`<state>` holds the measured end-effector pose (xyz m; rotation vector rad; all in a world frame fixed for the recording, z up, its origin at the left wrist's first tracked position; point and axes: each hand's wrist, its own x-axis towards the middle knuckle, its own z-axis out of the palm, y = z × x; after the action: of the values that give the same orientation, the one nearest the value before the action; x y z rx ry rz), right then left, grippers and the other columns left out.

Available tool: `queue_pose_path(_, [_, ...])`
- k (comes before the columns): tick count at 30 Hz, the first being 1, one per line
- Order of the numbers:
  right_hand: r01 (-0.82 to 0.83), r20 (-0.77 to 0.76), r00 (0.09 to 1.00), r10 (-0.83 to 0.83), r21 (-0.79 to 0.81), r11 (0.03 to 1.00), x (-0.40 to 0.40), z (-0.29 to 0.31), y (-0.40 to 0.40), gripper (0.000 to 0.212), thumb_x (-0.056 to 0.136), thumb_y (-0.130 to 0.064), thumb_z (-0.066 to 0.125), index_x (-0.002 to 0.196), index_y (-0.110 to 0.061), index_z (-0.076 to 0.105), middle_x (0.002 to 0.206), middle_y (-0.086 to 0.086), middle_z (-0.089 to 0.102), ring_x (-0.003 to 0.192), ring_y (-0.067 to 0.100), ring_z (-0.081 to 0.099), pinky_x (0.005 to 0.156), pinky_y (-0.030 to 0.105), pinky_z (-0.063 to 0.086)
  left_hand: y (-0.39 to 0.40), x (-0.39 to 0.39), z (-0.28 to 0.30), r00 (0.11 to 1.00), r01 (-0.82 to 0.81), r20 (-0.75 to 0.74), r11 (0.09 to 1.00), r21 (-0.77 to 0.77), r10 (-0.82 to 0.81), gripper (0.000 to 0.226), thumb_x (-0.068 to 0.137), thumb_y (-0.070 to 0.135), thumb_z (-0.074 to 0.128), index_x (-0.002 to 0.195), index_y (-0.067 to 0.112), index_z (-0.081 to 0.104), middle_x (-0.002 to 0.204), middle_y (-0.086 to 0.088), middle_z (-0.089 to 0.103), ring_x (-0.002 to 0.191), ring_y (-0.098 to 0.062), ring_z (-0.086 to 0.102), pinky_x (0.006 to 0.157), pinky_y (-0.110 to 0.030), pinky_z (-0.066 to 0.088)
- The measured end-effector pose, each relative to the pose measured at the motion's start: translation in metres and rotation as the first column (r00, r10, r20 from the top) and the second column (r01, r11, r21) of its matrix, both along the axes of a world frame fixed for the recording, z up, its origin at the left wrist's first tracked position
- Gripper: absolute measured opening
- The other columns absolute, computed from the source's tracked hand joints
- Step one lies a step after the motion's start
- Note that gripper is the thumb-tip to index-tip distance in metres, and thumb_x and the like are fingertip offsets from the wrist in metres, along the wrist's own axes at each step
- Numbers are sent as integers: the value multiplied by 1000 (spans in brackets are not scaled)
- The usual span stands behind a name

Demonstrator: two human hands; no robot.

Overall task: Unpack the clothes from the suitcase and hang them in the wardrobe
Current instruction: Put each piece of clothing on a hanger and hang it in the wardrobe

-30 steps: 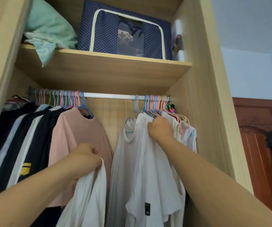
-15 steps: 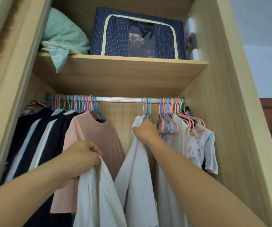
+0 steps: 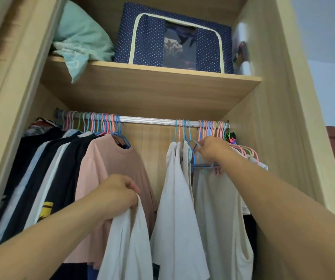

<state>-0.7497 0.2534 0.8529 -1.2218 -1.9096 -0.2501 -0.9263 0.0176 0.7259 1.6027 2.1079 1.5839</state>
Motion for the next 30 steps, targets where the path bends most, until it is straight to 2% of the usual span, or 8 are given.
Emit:
queue_pose_path(3, [-67,-2,998,67,42,997,-2,0,4,39,101,-44,48,117,-14,67,127,14,57,118,33,52,95,37,46,-1,-4,-1,1000,-1,10,1000,0,1,22,84,-2,58,92,13,72,95,-15,71,72,-26,62,61,-30,50])
queue_pose_path(6, [-64,0,998,64,15,998,-11,-1,1,46,100,-52,45,91,-11,65,110,12,57,102,30,53,87,34,46,-1,-9,-3,1000,-7,8,1000,5,6,21,84,-2,59,91,12,72,97,-17,72,71,-23,60,56,-23,45])
queue_pose_path(10, [-7,114,993,20,-113,994,-23,0,-6,36,97,-34,49,121,-10,61,128,12,60,112,32,56,93,36,48,-5,-13,-4,999,-17,29,1000,6,17,22,84,-3,59,90,13,72,90,-13,70,69,-22,59,55,-22,43])
queue_pose_path(12, [46,195,980,-23,-111,993,-27,-3,-6,35,92,-23,57,123,-7,59,131,15,59,114,34,58,89,37,50,-7,-13,-4,999,-22,38,1000,2,22,22,84,-2,58,91,14,72,89,-13,69,69,-23,59,56,-23,44])
queue_pose_path(16, [110,204,971,-129,102,989,-27,-15,-4,34,90,-17,62,121,-6,54,123,14,59,111,34,59,80,39,50,-13,-13,-3,999,-28,39,1000,-8,28,24,85,-2,57,91,15,71,93,-13,69,74,-24,62,60,-26,48])
queue_pose_path(20, [210,305,899,-315,331,920,-19,-17,-5,26,90,-9,57,114,-14,63,112,9,67,103,30,65,70,37,48,-16,-13,-2,999,-31,38,999,-18,32,23,85,-1,57,91,16,71,91,-10,68,74,-22,61,59,-26,48])
queue_pose_path(26, [330,263,854,-448,392,859,-1,-9,-1,28,92,-2,52,114,-9,69,114,11,65,106,31,65,76,36,51,-14,-10,0,999,-23,34,1000,-17,24,22,85,-1,58,90,15,72,88,-10,67,71,-23,58,63,-28,45])
queue_pose_path(30, [375,133,870,-475,447,812,5,-6,0,25,92,-8,53,113,-9,67,121,14,57,112,33,54,83,39,48,-15,-11,0,1000,1,11,992,-125,0,24,82,-2,62,94,16,73,100,-12,69,84,-27,66,74,-38,59])
